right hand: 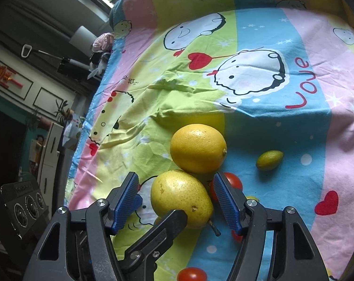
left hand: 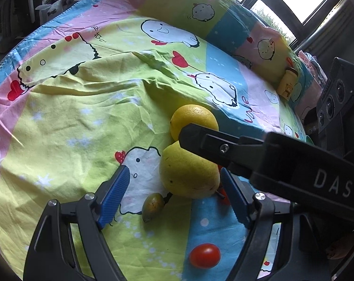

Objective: Organize fruits
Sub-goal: 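Move the right gripper back to the yellow pomelo and close on it, then lift the pomelo with the right gripper and carry it toward the basin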

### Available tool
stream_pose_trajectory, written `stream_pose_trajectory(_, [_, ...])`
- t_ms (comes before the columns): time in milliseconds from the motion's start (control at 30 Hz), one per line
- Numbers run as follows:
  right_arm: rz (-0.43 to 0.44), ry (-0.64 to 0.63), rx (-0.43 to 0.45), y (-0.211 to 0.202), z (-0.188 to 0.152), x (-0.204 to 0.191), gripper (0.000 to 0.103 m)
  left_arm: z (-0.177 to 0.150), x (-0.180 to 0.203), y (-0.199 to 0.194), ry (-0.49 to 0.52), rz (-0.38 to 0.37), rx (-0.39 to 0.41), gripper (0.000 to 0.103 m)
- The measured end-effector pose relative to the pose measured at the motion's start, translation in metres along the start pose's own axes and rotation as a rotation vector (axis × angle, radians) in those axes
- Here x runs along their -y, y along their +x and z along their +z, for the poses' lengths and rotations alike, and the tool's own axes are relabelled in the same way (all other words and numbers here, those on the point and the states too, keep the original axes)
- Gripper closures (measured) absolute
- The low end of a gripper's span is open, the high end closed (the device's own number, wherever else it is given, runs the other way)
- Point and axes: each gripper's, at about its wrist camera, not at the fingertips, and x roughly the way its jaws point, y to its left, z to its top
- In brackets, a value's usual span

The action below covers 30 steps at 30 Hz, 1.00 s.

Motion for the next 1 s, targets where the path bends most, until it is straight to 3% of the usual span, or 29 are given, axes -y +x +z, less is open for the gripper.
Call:
stream_pose_trajectory(300, [0.016,-0.008,-0.018,0.002,-0.002,-0.001,0.034,0.0,0.0,0.008,-0.023,-0.03,-0.029,0.03])
stream_pose_trajectory(567, [-0.008,-0.026,-0.029,0.007,-0.005,-0.003,0.036,-0.002,0.003,0.008,0.003,-0.044,-0.018,0.035])
stream_pose_trajectory(800, [0.03,0.013,-0.058,0.012,-0.005,0.008,0.036,-0.003,0.005,0.009,0.038,-0.037,-0.013,0.035])
stream_pose_trajectory(933, [0.043,0.018,-0.057,0.013,-0.008,0.01,0.036,-0.004,0.009,0.007,0.062,-0.052,-0.004,0.048])
stream_pose_trajectory(1000, [0.033,0.017,-0.05,0.012,-0.009,0.008,0.038,-0.005,0.009,0.007,0.061,-0.051,0.001,0.048])
